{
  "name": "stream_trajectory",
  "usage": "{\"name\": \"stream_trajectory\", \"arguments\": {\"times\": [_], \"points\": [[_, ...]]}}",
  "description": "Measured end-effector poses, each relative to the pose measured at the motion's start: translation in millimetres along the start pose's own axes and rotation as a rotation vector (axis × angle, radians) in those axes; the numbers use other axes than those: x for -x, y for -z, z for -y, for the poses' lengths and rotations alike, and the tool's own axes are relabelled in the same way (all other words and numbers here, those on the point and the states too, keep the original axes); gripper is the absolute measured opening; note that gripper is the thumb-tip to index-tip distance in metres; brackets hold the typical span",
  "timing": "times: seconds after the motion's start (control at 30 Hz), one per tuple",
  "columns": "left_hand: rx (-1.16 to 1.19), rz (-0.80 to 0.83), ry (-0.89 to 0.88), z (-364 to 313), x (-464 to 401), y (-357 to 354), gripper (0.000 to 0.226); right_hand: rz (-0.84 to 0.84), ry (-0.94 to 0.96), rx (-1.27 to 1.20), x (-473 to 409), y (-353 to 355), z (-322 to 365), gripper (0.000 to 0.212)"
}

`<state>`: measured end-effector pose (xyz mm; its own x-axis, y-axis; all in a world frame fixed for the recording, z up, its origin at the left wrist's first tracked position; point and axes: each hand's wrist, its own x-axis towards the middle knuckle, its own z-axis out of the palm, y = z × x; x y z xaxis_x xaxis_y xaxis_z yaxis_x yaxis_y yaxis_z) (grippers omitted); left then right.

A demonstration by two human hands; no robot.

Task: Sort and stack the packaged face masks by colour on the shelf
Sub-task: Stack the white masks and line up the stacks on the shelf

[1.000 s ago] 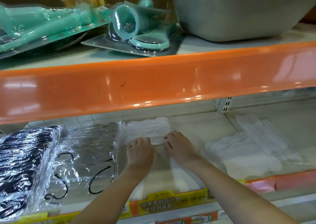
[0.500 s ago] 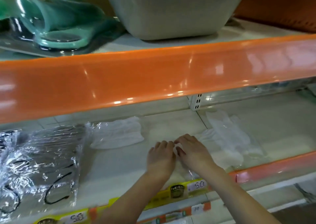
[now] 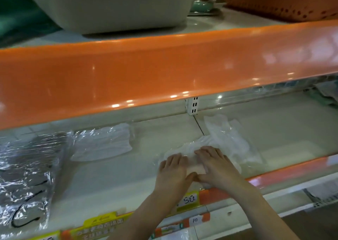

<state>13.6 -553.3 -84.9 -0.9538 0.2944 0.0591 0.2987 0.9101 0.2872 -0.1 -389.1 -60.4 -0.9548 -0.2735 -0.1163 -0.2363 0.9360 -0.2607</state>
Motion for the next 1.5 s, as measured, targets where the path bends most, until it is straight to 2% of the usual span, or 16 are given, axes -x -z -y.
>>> {"name": "stream_trajectory", "arguments": {"times": [0.17,0.33,0.47,0.7,0.83,0.9,1.07,1.2,1.3,1.4,1.5], "points": [[-0.056,-0.074,0.003,7,0,5,0.059,-0.047,0.022,0.046,-3,-2,-1,0.086],[-0.035,-0.118,0.05,17,-3,6,0.054,-0.095,0.04,0.077,-5,-6,8,0.081],[-0.013,-0.045,0.129,25,-7,8,0.052,-0.123,0.057,0.104,-11,-9,13,0.076],[0.02,-0.112,0.172,38,-7,6,0.04,-0.183,0.113,0.087,-21,-15,23,0.063],[0.166,-0.161,0.17,43,-1,8,0.012,-0.154,0.116,0.067,-22,-4,21,0.05],[0.347,-0.184,0.259,45,2,14,0.003,-0.1,0.094,0.04,-21,3,17,0.046],[0.518,-0.287,0.354,52,13,27,0.01,0.077,0.005,-0.036,-22,24,4,0.041],[0.695,-0.403,0.447,55,17,38,0.029,0.111,-0.015,-0.159,-24,25,-7,0.063],[0.975,-0.468,0.499,54,18,52,0.025,0.074,-0.031,-0.358,-25,23,-4,0.074],[1.219,-0.497,0.511,55,22,61,0.014,-0.034,-0.065,-0.634,-25,27,7,0.065],[1.249,-0.53,0.53,60,24,65,0.014,-0.149,-0.133,-0.918,-25,29,17,0.052]]}}
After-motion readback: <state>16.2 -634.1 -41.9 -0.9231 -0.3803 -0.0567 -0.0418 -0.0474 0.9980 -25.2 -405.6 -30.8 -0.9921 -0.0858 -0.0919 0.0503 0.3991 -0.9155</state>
